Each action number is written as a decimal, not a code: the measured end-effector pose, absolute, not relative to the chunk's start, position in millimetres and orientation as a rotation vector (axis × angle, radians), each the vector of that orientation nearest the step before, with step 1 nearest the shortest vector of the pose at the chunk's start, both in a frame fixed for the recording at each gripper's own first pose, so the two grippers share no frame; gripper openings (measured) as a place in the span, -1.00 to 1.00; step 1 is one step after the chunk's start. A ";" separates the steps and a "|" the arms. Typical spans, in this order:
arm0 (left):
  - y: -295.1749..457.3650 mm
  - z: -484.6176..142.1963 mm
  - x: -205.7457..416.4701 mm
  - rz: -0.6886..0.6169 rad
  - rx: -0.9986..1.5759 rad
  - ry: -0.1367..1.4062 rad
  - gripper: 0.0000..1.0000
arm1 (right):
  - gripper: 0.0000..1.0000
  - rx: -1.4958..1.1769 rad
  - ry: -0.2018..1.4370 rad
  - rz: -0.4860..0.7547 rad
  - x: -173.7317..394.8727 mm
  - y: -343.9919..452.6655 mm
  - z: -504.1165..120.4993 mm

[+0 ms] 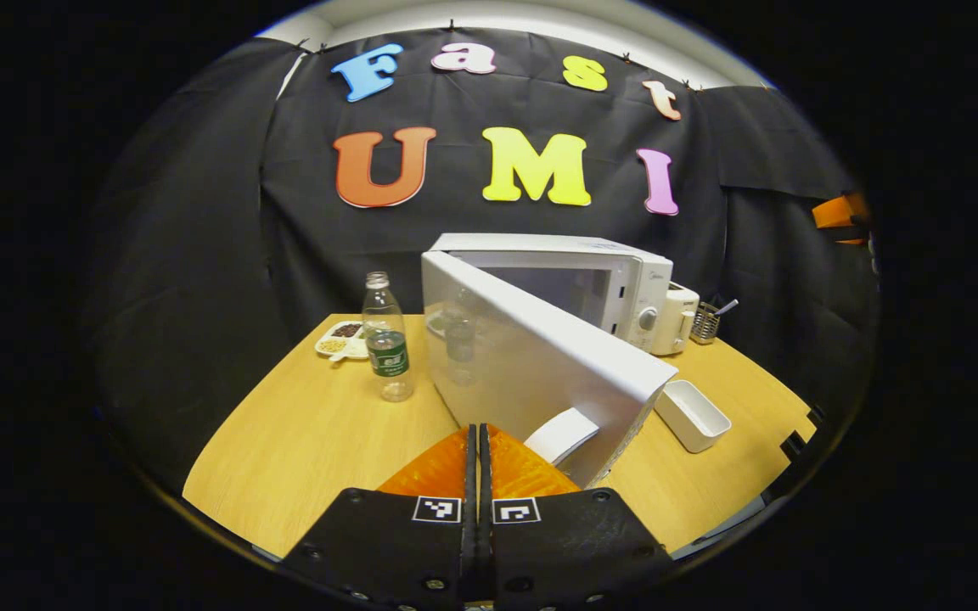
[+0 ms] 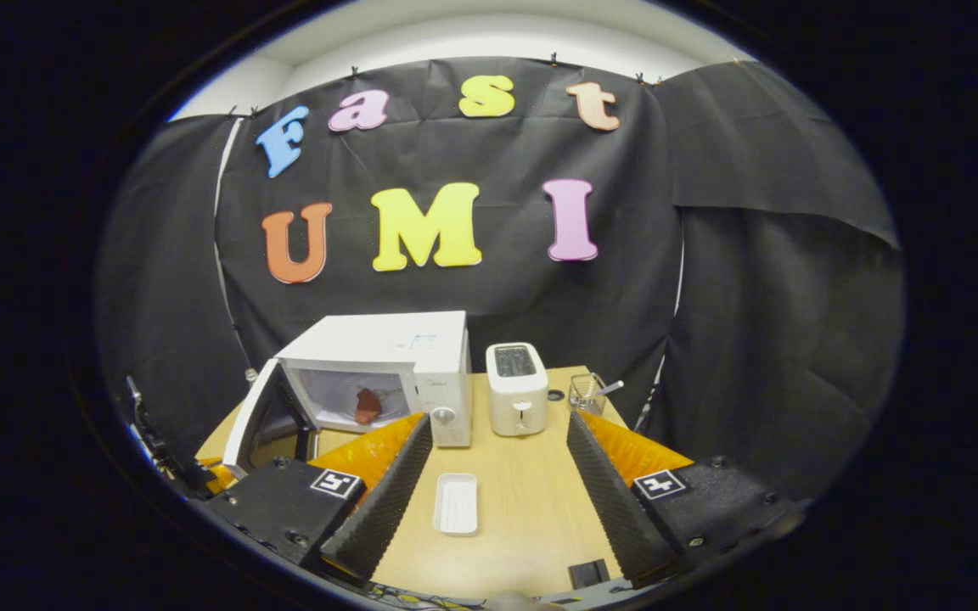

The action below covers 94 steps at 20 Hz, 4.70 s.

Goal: Open the microwave oven with the left hand, put the food in, and close the microwave oven.

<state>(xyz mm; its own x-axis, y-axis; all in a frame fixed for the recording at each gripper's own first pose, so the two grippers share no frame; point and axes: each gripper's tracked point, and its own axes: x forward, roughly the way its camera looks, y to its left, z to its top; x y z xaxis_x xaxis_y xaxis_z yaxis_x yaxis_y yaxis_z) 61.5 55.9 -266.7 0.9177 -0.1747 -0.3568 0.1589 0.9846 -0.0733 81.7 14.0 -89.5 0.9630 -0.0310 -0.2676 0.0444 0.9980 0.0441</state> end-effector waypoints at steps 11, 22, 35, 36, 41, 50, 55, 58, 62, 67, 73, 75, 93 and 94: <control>-69.7 -264.3 134.6 -0.344 0.007 0.373 -1.00 | 0.90 0.096 0.269 -0.110 109.4 -79.0 -96.8; -126.6 -270.3 234.2 -0.340 -0.012 0.345 -1.00 | 1.00 0.086 0.281 -0.243 108.7 -166.1 -100.2; -154.3 -263.2 288.6 -0.294 -0.056 0.325 -1.00 | 0.92 0.082 0.311 -0.257 112.7 -193.7 -106.2; -154.6 -263.9 288.0 -0.296 -0.051 0.327 -1.00 | 1.00 0.080 0.312 -0.253 115.9 -193.4 -105.0; -156.5 -264.7 293.2 -0.308 -0.061 0.326 -1.00 | 1.00 0.096 0.325 -0.228 129.8 -185.9 -108.3; -153.0 -278.1 294.7 -0.253 -0.096 0.383 -1.00 | 1.00 0.095 0.334 -0.208 133.9 -168.4 -113.8; -131.8 -277.6 278.2 -0.216 -0.028 0.384 -1.00 | 1.00 0.109 0.338 -0.190 136.6 -162.4 -122.0; -117.4 -276.7 259.8 -0.188 -0.010 0.402 -0.77 | 1.00 0.120 0.353 -0.172 141.1 -162.5 -134.3; -104.3 -275.6 236.8 -0.153 0.004 0.396 0.86 | 1.00 0.138 0.364 -0.119 149.3 -161.1 -150.9; -100.3 -253.1 194.8 -0.068 0.013 0.409 0.85 | 1.00 0.134 0.372 -0.034 159.7 -163.3 -176.4; -123.9 -174.5 141.4 -0.114 0.004 0.318 0.85 | 0.99 0.182 0.329 -0.021 135.7 -151.0 -170.8; -126.8 -139.7 118.5 -0.151 0.016 0.263 0.87 | 0.99 0.177 0.293 -0.030 116.4 -141.1 -157.7; 14.2 -3.2 -34.8 -0.006 -0.030 0.066 0.89 | 1.00 0.070 0.023 0.098 -18.8 30.6 -28.5; 18.9 -1.3 -37.5 -0.003 -0.039 0.061 0.91 | 1.00 0.064 0.021 0.101 -20.3 34.3 -27.3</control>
